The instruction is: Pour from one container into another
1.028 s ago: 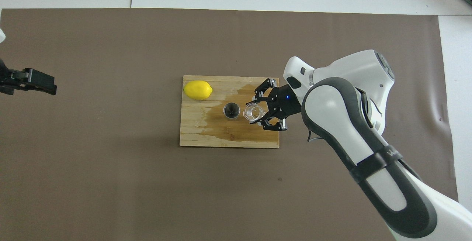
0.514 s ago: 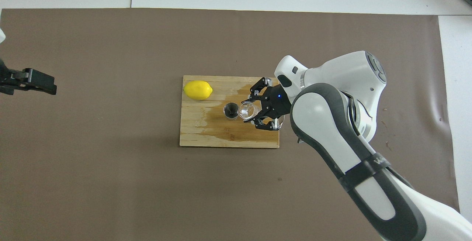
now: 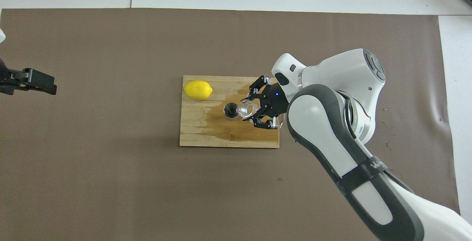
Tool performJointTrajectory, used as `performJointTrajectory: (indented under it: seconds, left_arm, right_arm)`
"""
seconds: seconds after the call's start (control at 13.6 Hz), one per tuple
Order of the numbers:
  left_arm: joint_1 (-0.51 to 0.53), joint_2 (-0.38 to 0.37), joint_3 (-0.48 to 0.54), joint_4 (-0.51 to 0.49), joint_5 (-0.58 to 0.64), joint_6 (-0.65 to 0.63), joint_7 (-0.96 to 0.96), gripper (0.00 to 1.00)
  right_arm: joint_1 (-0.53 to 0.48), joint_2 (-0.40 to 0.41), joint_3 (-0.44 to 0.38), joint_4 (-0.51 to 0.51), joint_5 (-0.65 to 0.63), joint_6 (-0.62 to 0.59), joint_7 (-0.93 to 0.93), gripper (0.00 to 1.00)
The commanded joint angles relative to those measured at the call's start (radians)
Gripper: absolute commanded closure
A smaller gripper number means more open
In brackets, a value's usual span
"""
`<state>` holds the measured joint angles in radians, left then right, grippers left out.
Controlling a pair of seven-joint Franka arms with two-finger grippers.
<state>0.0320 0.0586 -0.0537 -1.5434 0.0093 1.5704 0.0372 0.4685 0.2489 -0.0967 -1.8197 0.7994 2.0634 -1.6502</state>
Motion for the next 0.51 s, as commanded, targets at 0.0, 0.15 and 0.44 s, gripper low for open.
performJointTrajectory:
  seconds: [0.0, 0.15, 0.44]
  left_arm:
    - [0.008, -0.026, -0.006, -0.024, 0.005, -0.009, -0.005, 0.0]
    - [0.008, -0.026, -0.006, -0.024, 0.005, -0.009, -0.005, 0.0]
    - [0.008, -0.026, -0.006, -0.024, 0.005, -0.009, -0.005, 0.0]
  right_arm:
    - [0.005, 0.012, 0.002, 0.028, -0.037, 0.009, 0.067, 0.95]
    - [0.007, 0.023, 0.002, 0.042, -0.042, 0.011, 0.114, 0.95]
    - [0.024, 0.032, 0.002, 0.049, -0.068, 0.046, 0.178, 0.96]
